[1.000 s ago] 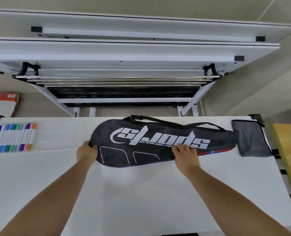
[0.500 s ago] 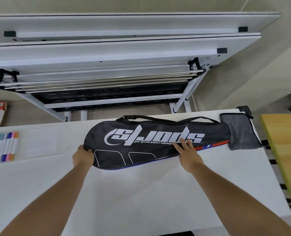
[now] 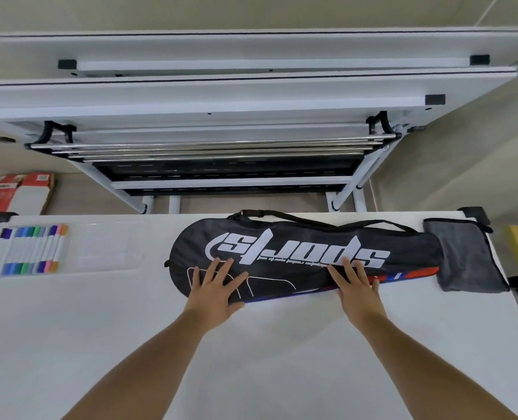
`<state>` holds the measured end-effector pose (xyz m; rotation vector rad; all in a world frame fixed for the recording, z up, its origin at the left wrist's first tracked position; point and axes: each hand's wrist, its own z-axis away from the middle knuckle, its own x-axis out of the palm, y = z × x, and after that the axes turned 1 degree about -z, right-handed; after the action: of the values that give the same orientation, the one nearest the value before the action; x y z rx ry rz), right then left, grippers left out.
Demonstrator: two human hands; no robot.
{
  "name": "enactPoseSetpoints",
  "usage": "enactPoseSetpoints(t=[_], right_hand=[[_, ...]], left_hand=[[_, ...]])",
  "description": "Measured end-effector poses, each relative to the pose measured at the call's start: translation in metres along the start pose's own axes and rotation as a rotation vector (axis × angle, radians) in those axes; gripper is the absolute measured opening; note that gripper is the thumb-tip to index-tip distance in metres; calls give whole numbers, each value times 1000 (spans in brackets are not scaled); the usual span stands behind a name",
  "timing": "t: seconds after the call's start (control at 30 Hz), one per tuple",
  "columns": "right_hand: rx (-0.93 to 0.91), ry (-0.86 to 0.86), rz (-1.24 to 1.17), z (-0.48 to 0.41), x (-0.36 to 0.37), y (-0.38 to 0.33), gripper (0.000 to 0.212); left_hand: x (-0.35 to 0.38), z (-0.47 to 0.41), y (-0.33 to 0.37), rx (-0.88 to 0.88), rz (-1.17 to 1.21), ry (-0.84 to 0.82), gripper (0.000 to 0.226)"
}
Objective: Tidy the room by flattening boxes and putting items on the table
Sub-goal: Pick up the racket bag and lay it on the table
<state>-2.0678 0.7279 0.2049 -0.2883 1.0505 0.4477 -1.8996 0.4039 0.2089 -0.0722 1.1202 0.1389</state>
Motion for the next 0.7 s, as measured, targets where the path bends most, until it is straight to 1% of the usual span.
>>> enactPoseSetpoints(t=[0.17, 0.27, 0.37, 0.47, 0.57, 0.63, 0.7], right_hand=[[12, 35, 12, -19, -2, -3, 66], [18, 35, 16, -29, -4, -5, 69], [20, 5, -2, -29, -8, -7, 76], [48, -52, -76, -12, -20, -13, 80], [36, -40, -92, 11, -36, -27, 76], [-2, -10, -87, 29, -47, -41, 71], [-52, -9, -87, 45, -57, -57, 66]], left_hand=[[-12, -21, -9, -19, -13, -22, 69], [-11, -28, -12, -41, 23, -30, 70], [-12, -26, -12, -40, 31, -10, 73], [-21, -14, -9, -33, 47, -2, 75], [-32, 9, -7, -22, 39, 34, 69], [-42, 28, -5, -22, 46, 91, 59], [-51, 50, -1, -61, 81, 116, 49]])
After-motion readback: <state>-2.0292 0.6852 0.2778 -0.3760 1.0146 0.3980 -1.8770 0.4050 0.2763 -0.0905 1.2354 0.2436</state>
